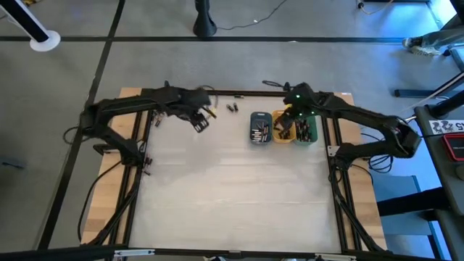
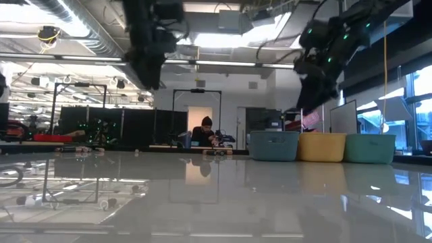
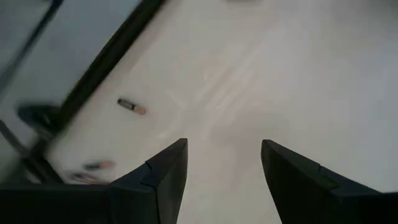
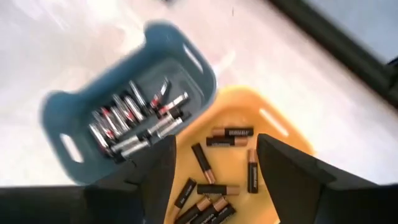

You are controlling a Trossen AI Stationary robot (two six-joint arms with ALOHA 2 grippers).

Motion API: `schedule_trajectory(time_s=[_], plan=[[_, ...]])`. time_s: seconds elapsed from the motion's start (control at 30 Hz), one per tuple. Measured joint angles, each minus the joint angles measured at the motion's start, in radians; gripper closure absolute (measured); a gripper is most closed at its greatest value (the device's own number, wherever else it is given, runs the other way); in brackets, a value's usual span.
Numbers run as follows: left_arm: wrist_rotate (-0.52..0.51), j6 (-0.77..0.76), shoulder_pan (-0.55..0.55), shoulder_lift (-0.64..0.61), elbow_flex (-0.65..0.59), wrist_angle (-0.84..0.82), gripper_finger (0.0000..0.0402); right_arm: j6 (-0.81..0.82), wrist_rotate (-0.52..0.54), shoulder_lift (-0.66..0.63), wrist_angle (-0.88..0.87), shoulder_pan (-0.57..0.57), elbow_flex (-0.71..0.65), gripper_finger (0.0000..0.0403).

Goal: Sort batteries
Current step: Put the black battery into the yellow bin

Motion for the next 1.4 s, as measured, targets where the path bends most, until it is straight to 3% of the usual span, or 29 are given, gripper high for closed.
schedule_trajectory(time_s=[0.17, 0.3, 0.53, 0.67, 0.8, 1.23, 1.4], plan=[[0.000, -0.363, 0.119, -0.081, -0.208, 0.195, 0.0208, 0.033, -0.035, -0.126, 0.018, 0.000, 0.000, 0.0176], [0.038, -0.472, 0.218, -0.039, -0.301, 0.315, 0.0208, 0.071, -0.088, -0.192, 0.025, 0.012, 0.000, 0.0176], [0.037, -0.448, 0.432, 0.074, -0.319, 0.422, 0.0208, 0.092, -0.097, -0.229, 0.014, 0.088, 0.000, 0.0176], [0.118, -0.436, 0.502, 0.145, -0.319, 0.488, 0.0208, 0.101, -0.071, -0.229, 0.013, 0.121, 0.000, 0.0175], [0.164, -0.424, 0.519, 0.203, -0.318, 0.552, 0.0208, 0.100, -0.027, -0.229, 0.014, 0.139, 0.000, 0.0175], [0.155, -0.414, 0.523, 0.297, -0.312, 0.592, 0.0209, 0.100, -0.019, -0.229, 0.014, 0.138, 0.000, 0.0175], [0.150, -0.363, 0.525, 0.317, -0.311, 0.571, 0.0244, 0.100, -0.019, -0.229, 0.008, 0.138, 0.000, 0.0175]])
